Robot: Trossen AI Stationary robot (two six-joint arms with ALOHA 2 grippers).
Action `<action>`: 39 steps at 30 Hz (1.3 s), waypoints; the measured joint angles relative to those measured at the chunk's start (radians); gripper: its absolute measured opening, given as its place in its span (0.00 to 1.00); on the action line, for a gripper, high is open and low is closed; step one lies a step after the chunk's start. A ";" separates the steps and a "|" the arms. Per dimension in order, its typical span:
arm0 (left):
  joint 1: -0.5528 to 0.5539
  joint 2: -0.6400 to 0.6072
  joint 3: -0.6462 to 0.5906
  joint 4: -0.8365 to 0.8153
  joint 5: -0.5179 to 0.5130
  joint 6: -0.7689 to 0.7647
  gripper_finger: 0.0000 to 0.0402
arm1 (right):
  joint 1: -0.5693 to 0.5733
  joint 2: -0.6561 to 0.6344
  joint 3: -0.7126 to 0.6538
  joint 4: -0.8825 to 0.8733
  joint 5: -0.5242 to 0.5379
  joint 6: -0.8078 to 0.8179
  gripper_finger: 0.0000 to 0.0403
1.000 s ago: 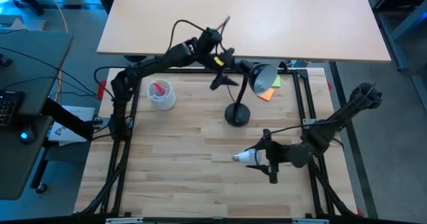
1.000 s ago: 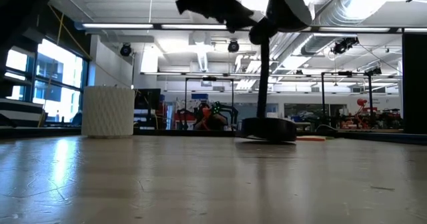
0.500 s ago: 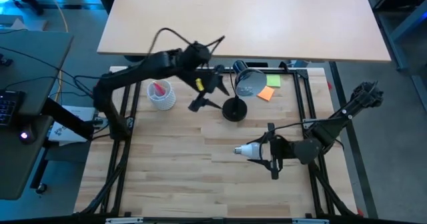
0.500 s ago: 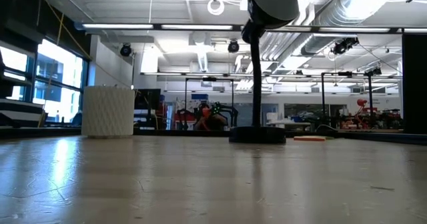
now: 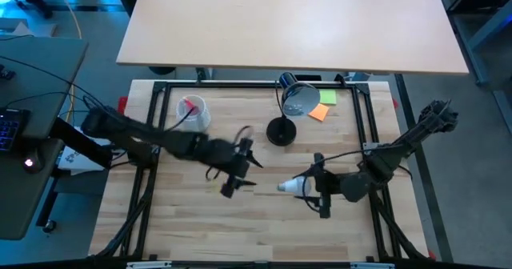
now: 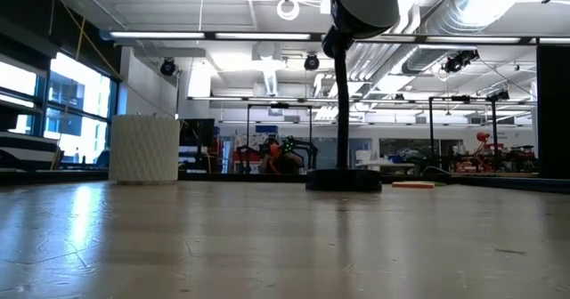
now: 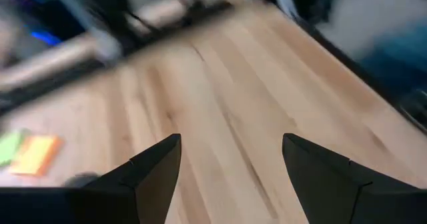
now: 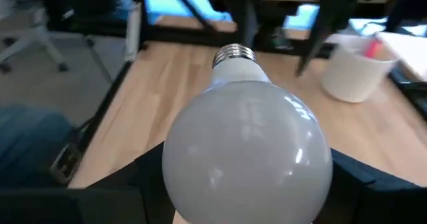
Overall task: Screw lightbulb
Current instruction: Insert the light bulb into the desk lamp
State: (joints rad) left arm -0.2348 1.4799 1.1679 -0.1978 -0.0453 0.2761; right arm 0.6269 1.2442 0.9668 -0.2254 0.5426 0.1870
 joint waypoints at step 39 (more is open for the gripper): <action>0.009 0.026 -0.266 0.618 -0.071 0.143 0.64 | -0.401 0.104 -0.673 1.286 -0.402 0.200 0.61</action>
State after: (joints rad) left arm -0.2255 1.5055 0.9016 0.4206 -0.1167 0.4188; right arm 0.2259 1.3483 0.2939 1.0603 0.1409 0.3870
